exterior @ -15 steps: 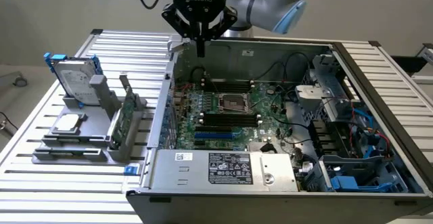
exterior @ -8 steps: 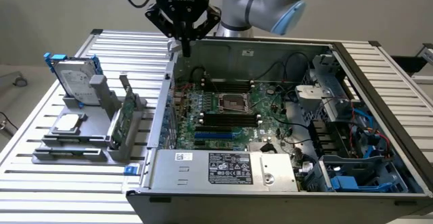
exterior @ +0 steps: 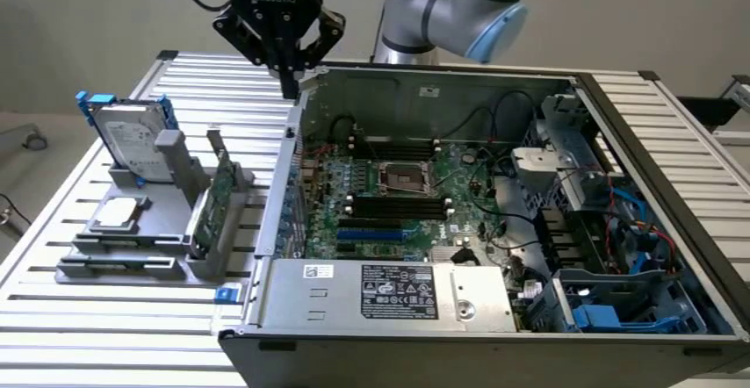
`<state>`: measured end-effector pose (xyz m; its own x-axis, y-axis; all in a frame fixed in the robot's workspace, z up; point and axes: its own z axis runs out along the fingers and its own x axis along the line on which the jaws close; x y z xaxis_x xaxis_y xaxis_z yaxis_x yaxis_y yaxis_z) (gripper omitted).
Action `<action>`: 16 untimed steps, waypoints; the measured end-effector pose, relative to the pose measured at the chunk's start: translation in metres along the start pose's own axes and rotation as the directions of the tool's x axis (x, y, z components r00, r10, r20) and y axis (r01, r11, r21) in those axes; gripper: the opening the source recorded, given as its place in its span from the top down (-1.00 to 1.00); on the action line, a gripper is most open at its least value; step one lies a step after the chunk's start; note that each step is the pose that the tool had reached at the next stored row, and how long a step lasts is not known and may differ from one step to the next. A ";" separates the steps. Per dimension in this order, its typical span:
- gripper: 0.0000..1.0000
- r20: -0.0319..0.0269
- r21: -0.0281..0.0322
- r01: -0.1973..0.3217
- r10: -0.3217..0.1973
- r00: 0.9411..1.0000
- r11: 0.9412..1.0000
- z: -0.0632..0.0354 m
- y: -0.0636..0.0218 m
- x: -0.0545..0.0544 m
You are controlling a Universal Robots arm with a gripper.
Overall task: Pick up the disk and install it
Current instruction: 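Reach for the disk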
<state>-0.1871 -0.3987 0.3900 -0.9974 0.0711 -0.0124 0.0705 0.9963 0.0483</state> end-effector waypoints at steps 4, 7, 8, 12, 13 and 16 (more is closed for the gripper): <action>0.79 -0.006 0.000 0.000 0.000 1.000 1.000 0.0006 -0.0012 0.018; 0.79 -0.012 0.001 0.000 0.000 1.000 1.000 0.0011 -0.0020 0.031; 0.79 -0.015 0.001 -0.001 0.001 1.000 1.000 0.0014 -0.0023 0.036; 0.79 -0.023 0.002 -0.001 0.001 1.000 1.000 0.0030 -0.0035 0.054; 0.79 -0.024 0.002 -0.001 0.001 1.000 1.000 0.0034 -0.0036 0.059; 0.79 -0.027 0.002 -0.001 0.001 1.000 1.000 0.0044 -0.0042 0.073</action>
<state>-0.2597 -0.3975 0.3845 -0.9974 0.0710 0.0147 0.0716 0.9964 0.0464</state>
